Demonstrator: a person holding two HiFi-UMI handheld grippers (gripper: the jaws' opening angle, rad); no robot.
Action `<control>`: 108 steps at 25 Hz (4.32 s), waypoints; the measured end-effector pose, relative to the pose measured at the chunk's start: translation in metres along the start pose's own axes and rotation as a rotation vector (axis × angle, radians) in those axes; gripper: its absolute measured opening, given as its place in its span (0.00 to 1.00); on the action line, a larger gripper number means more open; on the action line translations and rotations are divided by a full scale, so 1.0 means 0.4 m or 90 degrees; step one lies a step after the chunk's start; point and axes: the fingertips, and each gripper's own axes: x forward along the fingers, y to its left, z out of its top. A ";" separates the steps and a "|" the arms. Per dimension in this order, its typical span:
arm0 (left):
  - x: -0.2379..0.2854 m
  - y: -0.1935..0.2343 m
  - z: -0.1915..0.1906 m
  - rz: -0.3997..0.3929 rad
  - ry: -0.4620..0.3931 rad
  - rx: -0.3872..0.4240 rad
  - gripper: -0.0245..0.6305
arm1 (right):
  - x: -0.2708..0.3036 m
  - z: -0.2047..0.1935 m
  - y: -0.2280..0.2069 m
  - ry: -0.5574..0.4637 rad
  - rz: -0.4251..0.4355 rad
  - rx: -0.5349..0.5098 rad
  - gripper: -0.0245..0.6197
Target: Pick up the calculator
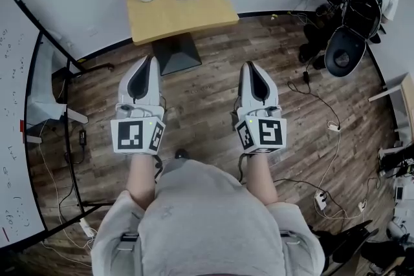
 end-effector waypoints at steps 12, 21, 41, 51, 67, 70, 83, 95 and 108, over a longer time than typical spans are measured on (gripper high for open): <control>0.060 0.092 -0.001 -0.018 -0.014 -0.005 0.05 | 0.083 0.004 0.031 -0.026 -0.032 -0.013 0.04; 0.088 0.118 -0.020 -0.031 -0.010 -0.010 0.05 | 0.123 -0.022 0.042 -0.012 -0.037 -0.013 0.04; 0.365 0.263 -0.086 0.004 -0.007 -0.005 0.05 | 0.465 -0.083 -0.042 -0.012 -0.008 -0.002 0.04; 0.533 0.291 -0.118 0.021 -0.004 -0.001 0.05 | 0.636 -0.098 -0.131 -0.016 0.012 0.009 0.04; 0.735 0.275 -0.147 0.048 -0.016 0.012 0.05 | 0.804 -0.120 -0.276 -0.028 0.043 0.024 0.04; 0.743 0.272 -0.154 0.055 -0.013 0.019 0.05 | 0.815 -0.130 -0.287 -0.029 0.051 0.031 0.04; 0.861 0.303 -0.203 0.048 0.001 0.022 0.05 | 0.926 -0.174 -0.319 -0.016 0.054 0.033 0.04; 1.065 0.407 -0.264 0.040 0.012 0.013 0.05 | 1.150 -0.216 -0.366 -0.006 0.045 0.028 0.04; 1.238 0.516 -0.328 0.025 0.028 0.004 0.05 | 1.346 -0.273 -0.384 0.010 0.032 0.030 0.04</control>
